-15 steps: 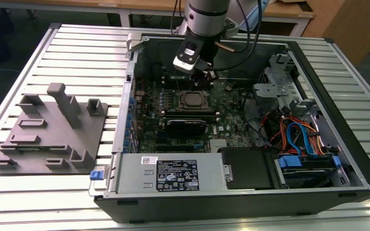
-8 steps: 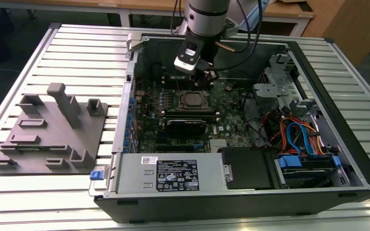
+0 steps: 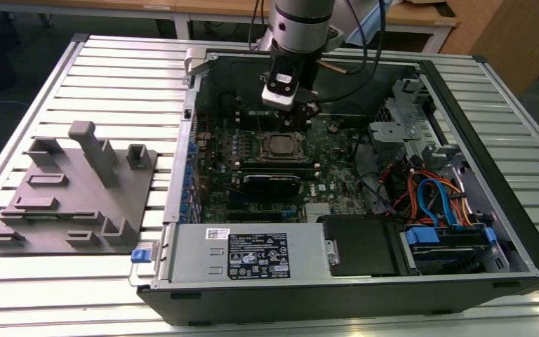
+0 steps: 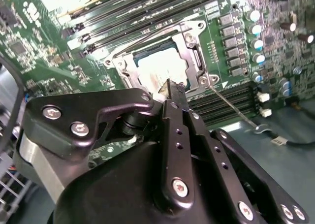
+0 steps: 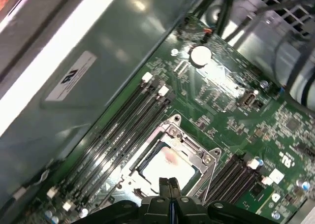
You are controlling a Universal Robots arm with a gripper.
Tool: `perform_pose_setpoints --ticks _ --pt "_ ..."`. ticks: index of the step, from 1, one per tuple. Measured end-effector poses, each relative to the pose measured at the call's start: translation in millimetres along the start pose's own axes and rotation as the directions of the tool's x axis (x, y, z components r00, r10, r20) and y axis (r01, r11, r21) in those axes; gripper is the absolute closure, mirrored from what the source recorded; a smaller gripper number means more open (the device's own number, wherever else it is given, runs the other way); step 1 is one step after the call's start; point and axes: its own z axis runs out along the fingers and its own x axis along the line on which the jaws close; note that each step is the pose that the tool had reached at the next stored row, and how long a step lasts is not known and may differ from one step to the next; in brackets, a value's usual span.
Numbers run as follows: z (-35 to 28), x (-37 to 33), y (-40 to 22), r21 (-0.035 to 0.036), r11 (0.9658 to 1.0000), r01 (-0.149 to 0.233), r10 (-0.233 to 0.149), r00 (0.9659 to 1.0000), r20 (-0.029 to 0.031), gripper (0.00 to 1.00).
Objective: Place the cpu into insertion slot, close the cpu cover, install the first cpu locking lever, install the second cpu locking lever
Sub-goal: 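Install the first cpu locking lever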
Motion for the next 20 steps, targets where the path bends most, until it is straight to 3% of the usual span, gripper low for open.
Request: perform_pose_setpoints --ticks 4,9,20 --pt "0.0 0.0 0.0 0.0002 0.9981 0.062 -0.062 0.9981 0.0004 0.9" --pt "0.0 0.0 0.0 0.0003 0.994 0.11 -0.11 0.994 0.0007 0.9" --pt "0.0 0.0 0.0 0.0003 0.9925 0.122 -0.122 0.9925 0.0008 0.9"
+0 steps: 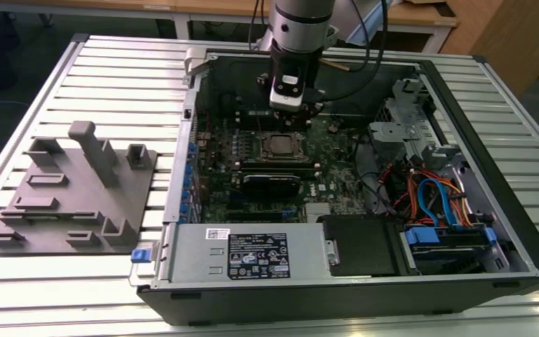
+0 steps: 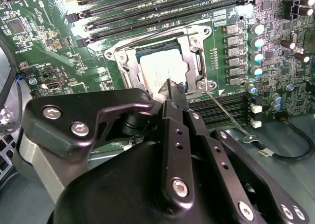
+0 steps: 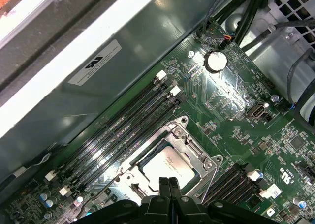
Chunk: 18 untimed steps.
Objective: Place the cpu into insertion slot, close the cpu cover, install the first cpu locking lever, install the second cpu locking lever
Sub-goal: 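Install the first cpu locking lever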
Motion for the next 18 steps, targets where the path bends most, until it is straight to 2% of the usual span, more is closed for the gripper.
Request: perform_pose_setpoints --ticks 9,13,18 --pt "0.0 0.0 0.0 0.0 1.0 0.006 -0.006 1.0 0.0 0.9" --pt "0.0 0.1 -0.1 0.0 0.9989 0.046 -0.046 0.9989 0.0002 0.9" --pt "0.0 0.2 -0.1 0.0001 0.9934 0.114 -0.114 0.9934 0.0007 0.9"
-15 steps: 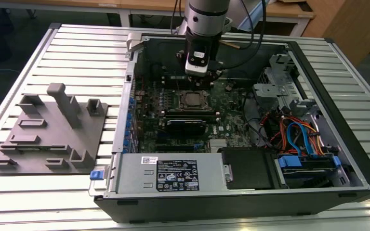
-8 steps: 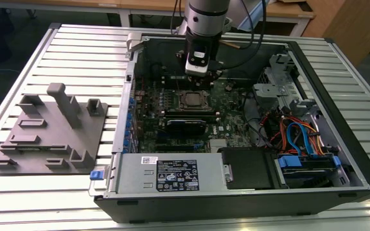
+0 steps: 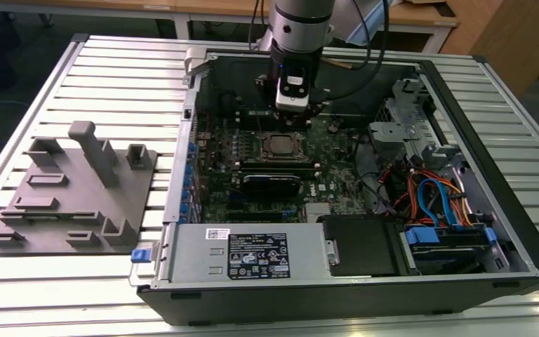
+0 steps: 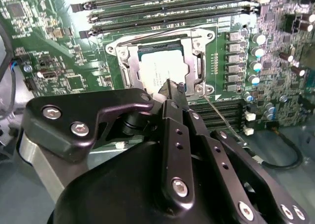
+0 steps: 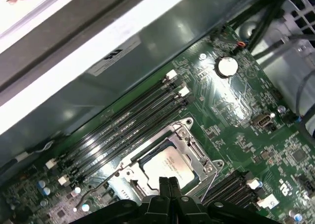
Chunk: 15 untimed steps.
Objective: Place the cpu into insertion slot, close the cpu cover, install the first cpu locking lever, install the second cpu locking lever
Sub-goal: 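Install the first cpu locking lever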
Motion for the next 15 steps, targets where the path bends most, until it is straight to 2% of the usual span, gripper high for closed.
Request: perform_pose_setpoints --ticks 3,8,15 --pt "0.0 0.0 0.0 0.0 0.9994 0.036 -0.036 0.9994 0.0002 0.9" --pt "0.0 0.4 -0.2 0.0002 0.9962 0.087 -0.087 0.9962 0.0005 0.9" --pt "0.0 1.5 -1.1 0.0003 0.9911 0.133 -0.133 0.9911 0.0008 0.9"
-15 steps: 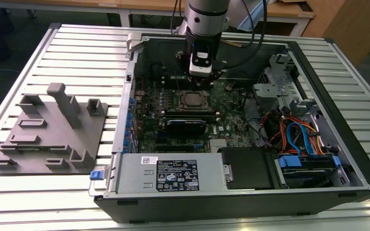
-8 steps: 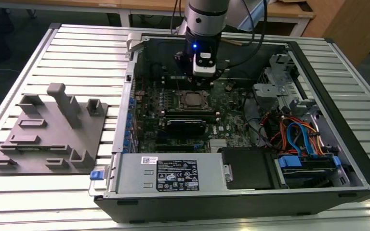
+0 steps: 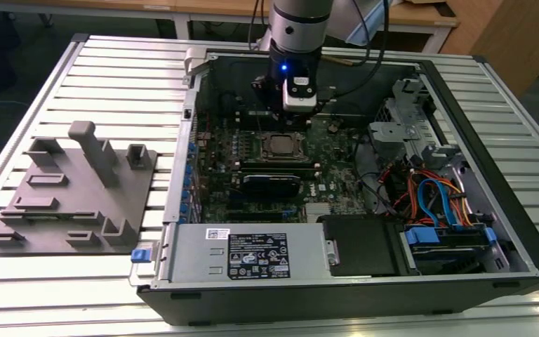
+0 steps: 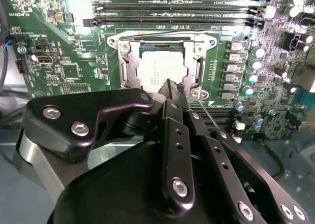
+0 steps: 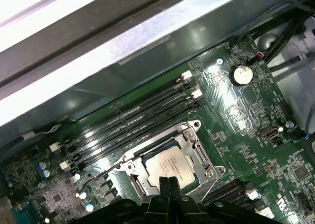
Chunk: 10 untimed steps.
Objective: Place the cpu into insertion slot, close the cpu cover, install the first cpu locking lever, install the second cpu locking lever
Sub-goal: 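Install the first cpu locking lever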
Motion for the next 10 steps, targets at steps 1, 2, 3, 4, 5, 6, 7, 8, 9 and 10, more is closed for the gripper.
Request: perform_pose_setpoints --ticks 1,2,3,4,5,6,7,8,9,10 --pt "0.0 0.1 0.0 0.0 1.0 0.01 -0.01 1.0 0.0001 0.9" --pt "0.0 0.2 -0.1 0.0 0.9998 0.02 -0.02 0.9998 0.0001 0.9" --pt "0.0 0.3 -0.2 0.0 0.9995 0.031 -0.031 0.9995 0.0002 0.9" --pt "0.0 0.3 -0.2 0.0001 0.9991 0.041 -0.041 0.9991 0.0003 0.9" --pt "0.0 0.4 -0.2 0.0001 0.9987 0.052 -0.052 0.9987 0.0003 0.9" --pt "0.0 0.4 -0.2 0.0001 0.9981 0.062 -0.062 0.9981 0.0003 0.9" --pt "0.0 0.5 -0.3 0.0001 0.9973 0.073 -0.073 0.9973 0.0004 0.9" --pt "0.0 0.5 -0.3 0.0002 0.9965 0.084 -0.084 0.9965 0.0005 0.9" --pt "0.0 0.5 -0.3 0.0001 0.9953 0.097 -0.097 0.9953 0.0006 0.9" --pt "0.0 0.6 -0.3 0.0002 0.9941 0.108 -0.108 0.9941 0.0007 0.9"
